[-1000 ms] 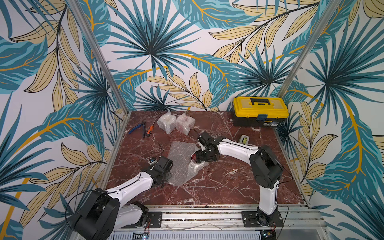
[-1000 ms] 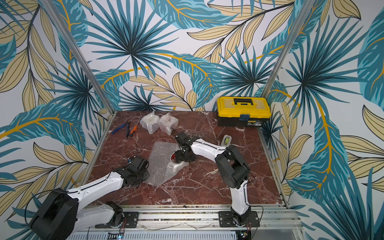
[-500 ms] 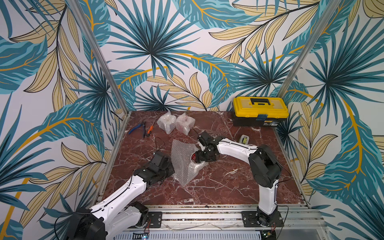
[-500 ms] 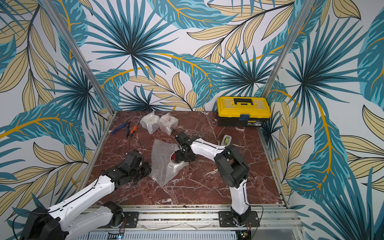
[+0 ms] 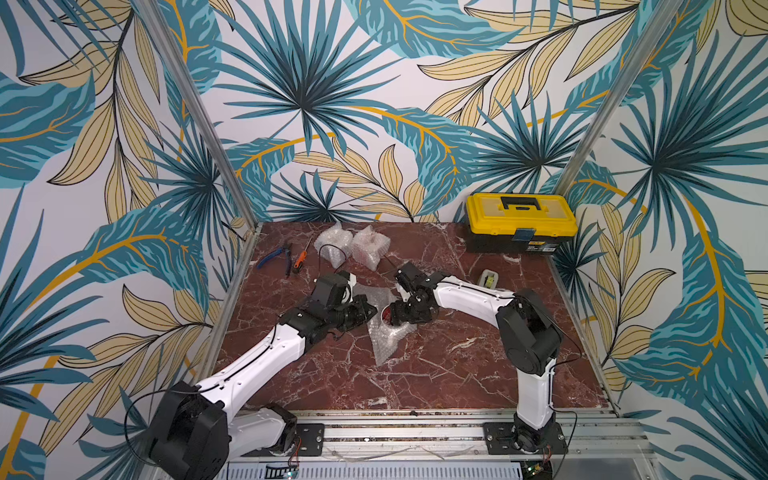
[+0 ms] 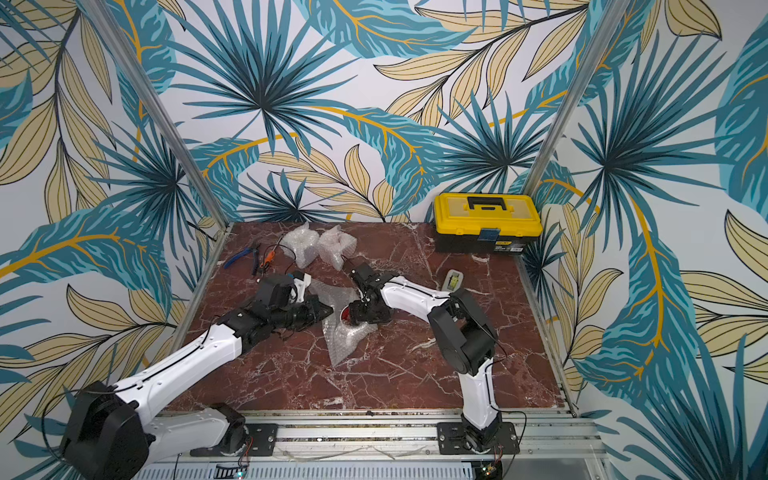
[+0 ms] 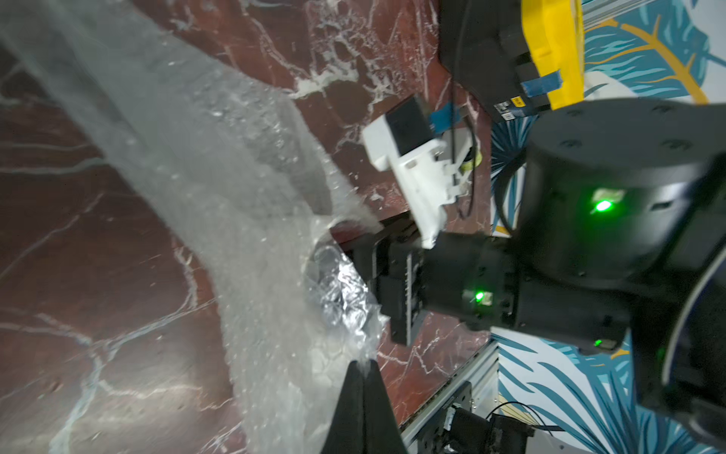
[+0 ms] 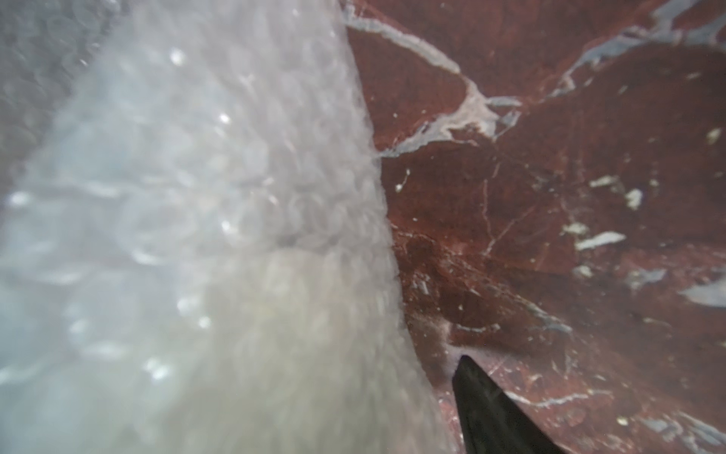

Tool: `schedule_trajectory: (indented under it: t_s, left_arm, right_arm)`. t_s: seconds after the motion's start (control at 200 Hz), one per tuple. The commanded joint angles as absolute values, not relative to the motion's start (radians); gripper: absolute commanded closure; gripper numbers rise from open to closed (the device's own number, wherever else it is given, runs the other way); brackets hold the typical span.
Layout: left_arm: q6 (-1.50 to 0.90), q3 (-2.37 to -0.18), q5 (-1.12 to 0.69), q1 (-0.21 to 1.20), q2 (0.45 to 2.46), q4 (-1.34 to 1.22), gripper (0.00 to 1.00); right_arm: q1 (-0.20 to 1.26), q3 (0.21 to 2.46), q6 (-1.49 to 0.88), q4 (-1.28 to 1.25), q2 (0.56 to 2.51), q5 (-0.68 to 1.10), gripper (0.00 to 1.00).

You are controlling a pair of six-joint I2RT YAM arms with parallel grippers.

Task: Wrap mugs in bubble wrap
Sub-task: Wrap the mug in bubble wrap.

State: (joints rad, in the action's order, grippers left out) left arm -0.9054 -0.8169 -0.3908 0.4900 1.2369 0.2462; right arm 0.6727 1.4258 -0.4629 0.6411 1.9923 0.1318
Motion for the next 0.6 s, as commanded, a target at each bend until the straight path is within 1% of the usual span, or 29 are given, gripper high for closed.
schedule_trajectory:
  t_s: [0.0, 0.16, 0.295, 0.591]
  left_arm:
    - [-0.924, -0.887, -0.418, 0.494, 1.293, 0.179, 1.0]
    - [-0.951, -0.921, -0.359, 0.494, 1.359, 0.177, 1.0]
    - [-0.966, -0.957, -0.345, 0.494, 1.411, 0.169, 1.0]
    - [-0.992, -1.009, -0.335, 0.518, 1.51, 0.138, 1.0]
  right_arm:
    - [0.672, 1.426, -0.461, 0.664, 2.003, 0.159, 0.23]
    - [0.659, 1.417, -0.468, 0.638, 1.947, 0.194, 0.23]
    - [0.648, 1.419, -0.471, 0.637, 1.913, 0.202, 0.23]
    - [0.628, 1.369, -0.478, 0.635, 1.817, 0.168, 0.23]
